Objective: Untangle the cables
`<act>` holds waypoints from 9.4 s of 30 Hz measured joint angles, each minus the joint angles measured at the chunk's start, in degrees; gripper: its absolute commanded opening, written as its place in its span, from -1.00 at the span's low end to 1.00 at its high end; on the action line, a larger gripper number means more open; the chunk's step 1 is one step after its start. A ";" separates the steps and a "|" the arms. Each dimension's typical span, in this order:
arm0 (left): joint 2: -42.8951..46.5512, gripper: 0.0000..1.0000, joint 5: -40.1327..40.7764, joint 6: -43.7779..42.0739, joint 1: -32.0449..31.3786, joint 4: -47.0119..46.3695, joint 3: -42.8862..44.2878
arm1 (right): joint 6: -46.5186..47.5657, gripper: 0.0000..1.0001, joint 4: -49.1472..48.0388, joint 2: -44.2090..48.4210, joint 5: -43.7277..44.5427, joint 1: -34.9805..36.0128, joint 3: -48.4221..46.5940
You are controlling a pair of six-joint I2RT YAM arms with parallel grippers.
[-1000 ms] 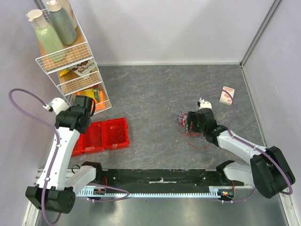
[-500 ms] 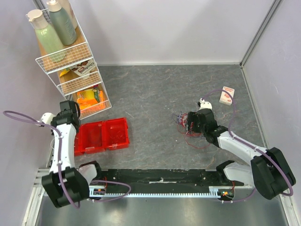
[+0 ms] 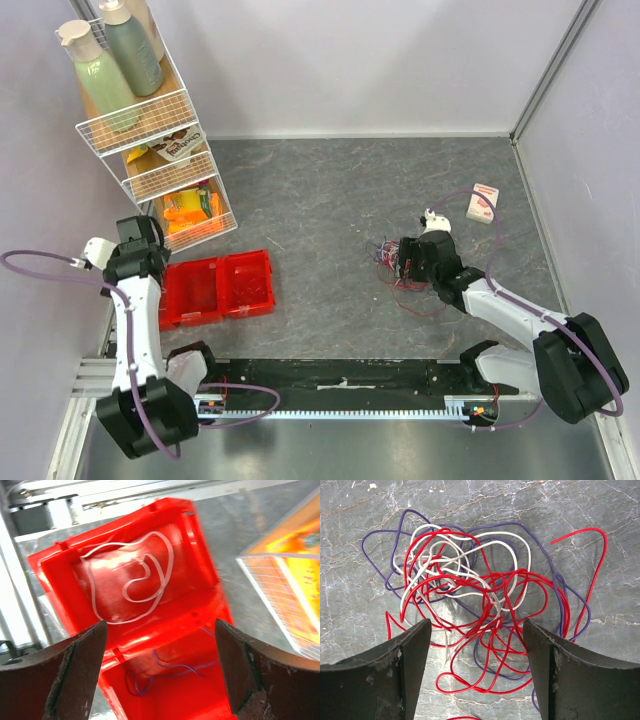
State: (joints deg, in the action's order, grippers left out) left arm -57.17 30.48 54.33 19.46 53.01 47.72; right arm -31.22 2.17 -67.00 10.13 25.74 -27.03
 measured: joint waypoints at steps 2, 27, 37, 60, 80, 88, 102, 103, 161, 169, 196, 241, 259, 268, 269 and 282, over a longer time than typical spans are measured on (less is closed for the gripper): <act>3.04 0.85 -2.54 -0.98 -0.52 -0.07 1.95 | 0.00 0.63 0.00 -0.02 -0.02 0.00 0.00; -24.85 0.38 -48.50 -33.55 -59.43 -33.70 17.46 | -3.39 -0.09 -6.54 -5.81 -16.37 13.55 -0.22; -29.00 0.15 -59.49 -40.72 -60.52 -30.77 16.35 | -6.14 0.44 9.01 -0.26 -5.07 13.38 -6.23; -42.29 0.06 -54.49 -36.30 -65.07 -46.56 14.69 | -3.82 0.19 16.59 10.86 1.27 13.27 -5.84; -39.91 -0.96 -53.02 -35.56 -65.13 -45.97 16.35 | -7.63 0.60 9.40 8.37 -3.61 13.27 -1.05; -15.17 -0.96 -54.07 -29.77 -65.24 -44.70 17.29 | -11.98 0.57 -0.92 -1.66 -3.02 13.27 -1.51; -3.80 -0.97 -51.06 -27.74 -65.57 -33.14 59.28 | -14.91 0.59 0.83 -5.88 4.31 2.01 -1.70; -3.65 -0.96 -50.14 -27.85 -65.57 -32.44 61.11 | -14.67 0.61 2.03 -4.83 5.33 1.81 -1.70; 7.96 -0.97 -32.94 -32.98 -65.55 -27.06 29.57 | 12.17 -1.00 11.15 13.55 -9.77 25.79 -52.00; 12.15 -0.96 -46.07 -32.76 -65.57 -46.62 11.15 | 6.03 -1.00 16.98 9.05 -8.72 25.79 -44.00; 4.72 -0.21 -54.23 -30.58 -65.61 -83.80 -7.32 | -20.39 -1.00 6.62 10.05 -9.46 25.79 -35.23; 37.53 0.61 -27.89 -41.18 -65.83 -18.36 13.73 | -19.04 -1.00 -19.58 -32.04 -21.53 36.50 -41.68; 37.31 0.62 -23.26 -41.99 -65.83 -15.17 13.73 | -6.60 -0.27 -8.35 -56.57 -13.20 38.93 -59.14; 36.00 0.54 -11.08 -35.89 -65.83 -11.61 11.52 | -2.08 0.50 0.24 -46.12 -11.82 38.86 -55.34; 35.41 0.54 -9.84 -34.73 -65.83 -10.75 11.19 | -1.90 0.54 0.70 -43.65 -11.89 38.73 -54.51; 17.92 0.57 -7.04 -9.07 -65.83 2.10 4.59 | -1.77 0.71 2.45 -17.31 -9.75 30.29 -36.70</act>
State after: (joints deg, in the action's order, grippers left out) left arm -39.24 23.44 45.25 -46.37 55.11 52.31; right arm -32.99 4.62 -84.31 0.38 56.03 -63.72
